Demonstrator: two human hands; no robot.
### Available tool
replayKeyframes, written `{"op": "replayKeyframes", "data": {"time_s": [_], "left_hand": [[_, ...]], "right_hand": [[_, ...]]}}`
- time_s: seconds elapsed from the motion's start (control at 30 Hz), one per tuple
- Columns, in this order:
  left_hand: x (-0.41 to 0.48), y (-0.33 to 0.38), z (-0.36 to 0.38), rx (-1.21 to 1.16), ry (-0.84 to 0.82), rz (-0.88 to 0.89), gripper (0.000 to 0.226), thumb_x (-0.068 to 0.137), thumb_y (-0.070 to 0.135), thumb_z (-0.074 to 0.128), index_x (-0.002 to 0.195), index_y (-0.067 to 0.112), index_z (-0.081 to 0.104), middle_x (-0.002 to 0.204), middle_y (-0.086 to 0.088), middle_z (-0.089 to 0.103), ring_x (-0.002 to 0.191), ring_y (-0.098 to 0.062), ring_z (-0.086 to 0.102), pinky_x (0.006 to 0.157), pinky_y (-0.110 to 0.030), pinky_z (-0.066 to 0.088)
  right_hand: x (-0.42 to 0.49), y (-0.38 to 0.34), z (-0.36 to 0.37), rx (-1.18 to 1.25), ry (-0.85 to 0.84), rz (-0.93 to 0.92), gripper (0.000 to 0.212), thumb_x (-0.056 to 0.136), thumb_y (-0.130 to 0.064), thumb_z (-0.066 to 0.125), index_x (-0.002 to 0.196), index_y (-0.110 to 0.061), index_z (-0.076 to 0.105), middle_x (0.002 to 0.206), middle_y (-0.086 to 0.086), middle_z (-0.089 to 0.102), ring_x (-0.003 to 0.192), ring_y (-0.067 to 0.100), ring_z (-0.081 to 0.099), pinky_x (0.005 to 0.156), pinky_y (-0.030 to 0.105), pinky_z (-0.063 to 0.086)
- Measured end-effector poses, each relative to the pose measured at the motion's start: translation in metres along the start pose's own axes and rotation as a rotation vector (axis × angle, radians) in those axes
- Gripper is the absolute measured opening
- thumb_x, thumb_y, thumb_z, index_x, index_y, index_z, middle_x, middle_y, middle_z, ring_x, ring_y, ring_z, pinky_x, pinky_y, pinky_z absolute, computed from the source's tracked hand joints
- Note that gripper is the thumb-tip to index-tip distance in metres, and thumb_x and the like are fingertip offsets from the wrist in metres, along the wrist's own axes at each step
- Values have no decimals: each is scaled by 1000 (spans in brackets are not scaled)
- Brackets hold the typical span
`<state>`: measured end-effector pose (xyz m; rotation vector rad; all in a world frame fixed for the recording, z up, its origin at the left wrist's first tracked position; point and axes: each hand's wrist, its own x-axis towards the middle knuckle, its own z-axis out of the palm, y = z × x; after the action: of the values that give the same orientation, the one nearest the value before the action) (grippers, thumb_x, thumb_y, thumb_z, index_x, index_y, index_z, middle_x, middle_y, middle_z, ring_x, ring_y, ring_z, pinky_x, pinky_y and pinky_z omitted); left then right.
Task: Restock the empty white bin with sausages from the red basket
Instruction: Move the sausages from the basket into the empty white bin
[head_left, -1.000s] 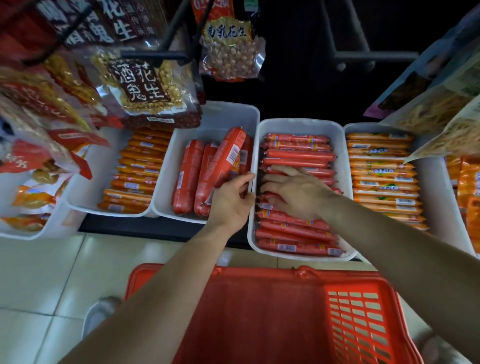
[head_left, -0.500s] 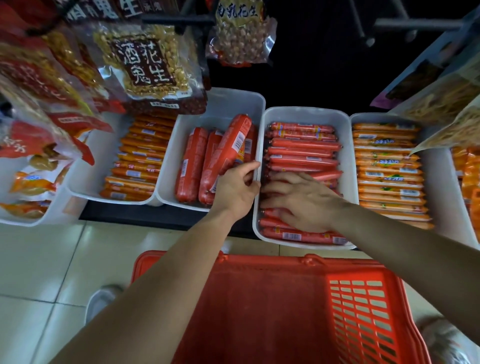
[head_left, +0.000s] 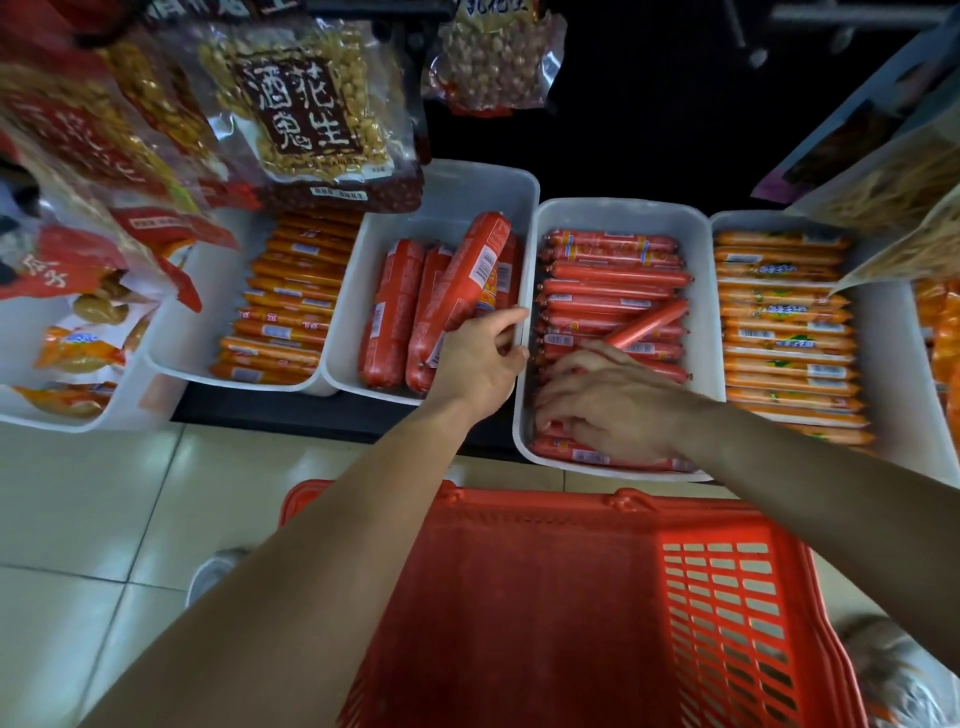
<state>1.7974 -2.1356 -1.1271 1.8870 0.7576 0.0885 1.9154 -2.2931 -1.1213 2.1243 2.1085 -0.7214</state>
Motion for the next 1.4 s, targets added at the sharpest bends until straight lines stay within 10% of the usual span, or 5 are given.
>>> {"op": "replayKeyframes", "data": {"time_s": [0.47,0.6,0.77,1.17,1.4], "left_hand": [[-4,3,0,11,7,-5,50,95,5,61,143,19,53,142,-1,57,129,-13,54,104,-24,44],[-6,7,1,18,12,-26,49,95,6,61,142,19,54,141,-1,58,128,-12,55,102,-22,44],[-10,25,7,26,72,-28,47,93,14,66,138,20,56,137,2,59,128,-11,54,106,-27,43],[56,56,52,156,173,73,61,93,26,60,150,22,39,144,0,52,129,-16,53,110,-35,43],[77,45,76,388,12,40,66,103,15,43,160,17,11,168,2,0,153,-16,-3,124,-31,7]], "right_hand": [[-12,-19,-2,20,-3,6,35,101,-41,44,133,-48,55,151,-15,37,144,15,16,122,49,-4],[-19,-12,-1,158,199,0,36,93,-27,56,127,-36,62,140,-10,51,132,16,37,115,44,29],[-24,31,-8,-57,112,413,62,100,-50,33,157,-36,13,165,-3,11,150,24,10,122,46,13],[-15,65,2,-133,350,533,48,92,-46,56,135,-24,55,139,8,47,124,33,44,105,49,36],[-4,73,7,-185,230,578,76,97,-60,12,157,-19,-11,166,12,-12,153,29,-8,123,50,0]]}}
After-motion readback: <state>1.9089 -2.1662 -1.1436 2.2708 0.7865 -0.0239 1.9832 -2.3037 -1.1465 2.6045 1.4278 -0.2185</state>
